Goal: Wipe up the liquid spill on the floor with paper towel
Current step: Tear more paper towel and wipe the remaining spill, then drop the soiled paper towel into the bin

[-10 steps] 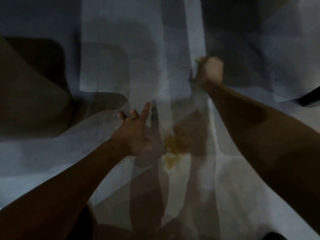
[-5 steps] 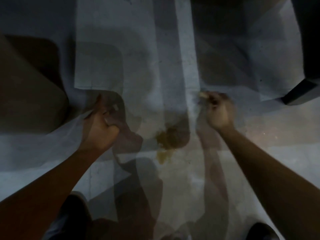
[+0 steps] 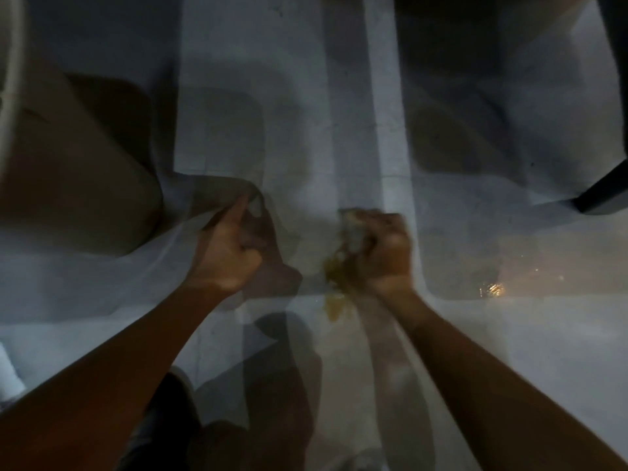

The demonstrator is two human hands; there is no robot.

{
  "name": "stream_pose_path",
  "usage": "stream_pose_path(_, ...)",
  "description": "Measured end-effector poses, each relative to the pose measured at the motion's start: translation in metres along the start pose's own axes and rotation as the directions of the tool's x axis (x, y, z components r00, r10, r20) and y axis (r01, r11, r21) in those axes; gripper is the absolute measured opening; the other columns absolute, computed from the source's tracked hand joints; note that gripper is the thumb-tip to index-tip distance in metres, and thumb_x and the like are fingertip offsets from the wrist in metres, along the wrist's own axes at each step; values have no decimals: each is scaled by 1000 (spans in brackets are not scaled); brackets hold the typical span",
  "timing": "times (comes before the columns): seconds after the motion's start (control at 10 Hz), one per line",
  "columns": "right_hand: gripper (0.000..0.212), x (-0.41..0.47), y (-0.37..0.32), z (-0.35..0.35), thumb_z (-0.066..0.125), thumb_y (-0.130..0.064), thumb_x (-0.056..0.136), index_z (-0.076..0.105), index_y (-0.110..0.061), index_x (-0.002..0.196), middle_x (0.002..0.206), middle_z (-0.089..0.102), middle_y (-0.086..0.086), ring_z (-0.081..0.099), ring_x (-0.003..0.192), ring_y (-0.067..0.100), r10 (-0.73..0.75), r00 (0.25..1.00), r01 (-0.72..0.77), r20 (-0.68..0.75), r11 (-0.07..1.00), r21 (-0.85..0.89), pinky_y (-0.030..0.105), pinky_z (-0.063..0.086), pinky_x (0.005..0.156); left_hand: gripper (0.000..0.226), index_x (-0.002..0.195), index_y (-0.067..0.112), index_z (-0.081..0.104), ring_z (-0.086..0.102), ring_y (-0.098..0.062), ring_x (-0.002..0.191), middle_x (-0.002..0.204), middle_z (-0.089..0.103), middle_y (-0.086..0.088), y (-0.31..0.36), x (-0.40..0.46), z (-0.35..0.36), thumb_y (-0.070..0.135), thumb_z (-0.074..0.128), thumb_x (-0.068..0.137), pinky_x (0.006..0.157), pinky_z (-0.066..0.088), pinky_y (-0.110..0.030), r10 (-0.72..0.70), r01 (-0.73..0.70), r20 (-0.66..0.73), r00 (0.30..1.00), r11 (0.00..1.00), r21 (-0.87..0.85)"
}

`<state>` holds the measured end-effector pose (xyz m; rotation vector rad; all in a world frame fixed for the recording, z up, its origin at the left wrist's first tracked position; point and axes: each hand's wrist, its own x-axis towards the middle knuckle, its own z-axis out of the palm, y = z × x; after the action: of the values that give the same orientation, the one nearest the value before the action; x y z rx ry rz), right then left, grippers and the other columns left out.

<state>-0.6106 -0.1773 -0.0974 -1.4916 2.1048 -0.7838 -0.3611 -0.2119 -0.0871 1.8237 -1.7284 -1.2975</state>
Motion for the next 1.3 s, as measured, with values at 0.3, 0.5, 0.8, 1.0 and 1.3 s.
stream_pose_path(0.3,36,121,39,-13,68,-38,80,70,-14,107,114,65,15,59,103,31,323,943,-319,-76,819,-477,23,40,89,126,155,45,-14,-18,-42,152,164,-26,2,-48,-30,-37,85,65,65,116,18,-69,-202,-28,249,947,723,691)
stream_pose_path(0.5,11,103,-98,107,63,0,79,65,-10,83,87,62,7,63,72,4,-151,976,179,160,968,-178,21,53,71,136,149,44,-32,-34,-40,147,158,-43,2,-59,-46,-28,83,67,65,112,8,-79,-179,-43,243,953,717,696)
stream_pose_path(0.8,35,-72,-43,62,71,-8,81,70,-12,116,116,60,10,50,105,31,-540,508,713,671,700,23,38,49,88,130,162,24,-8,-12,-38,154,168,-13,-13,-99,-85,-45,80,66,70,125,12,-52,-55,-61,168,984,785,617)
stream_pose_path(1.0,40,-51,-53,40,46,-16,84,76,-14,111,110,63,10,61,102,30,-450,791,523,414,849,-75,33,48,95,96,161,25,10,9,-37,154,168,9,-12,-116,-127,-49,66,57,87,121,28,-52,-28,-18,65,997,791,612)
stream_pose_path(1.3,21,-92,-91,124,73,-24,83,76,-25,104,113,64,6,61,103,26,-505,616,660,605,750,-45,40,50,94,63,149,17,40,27,-40,143,157,33,-15,-121,-155,-61,31,54,90,110,41,-55,-196,265,-213,957,890,370)
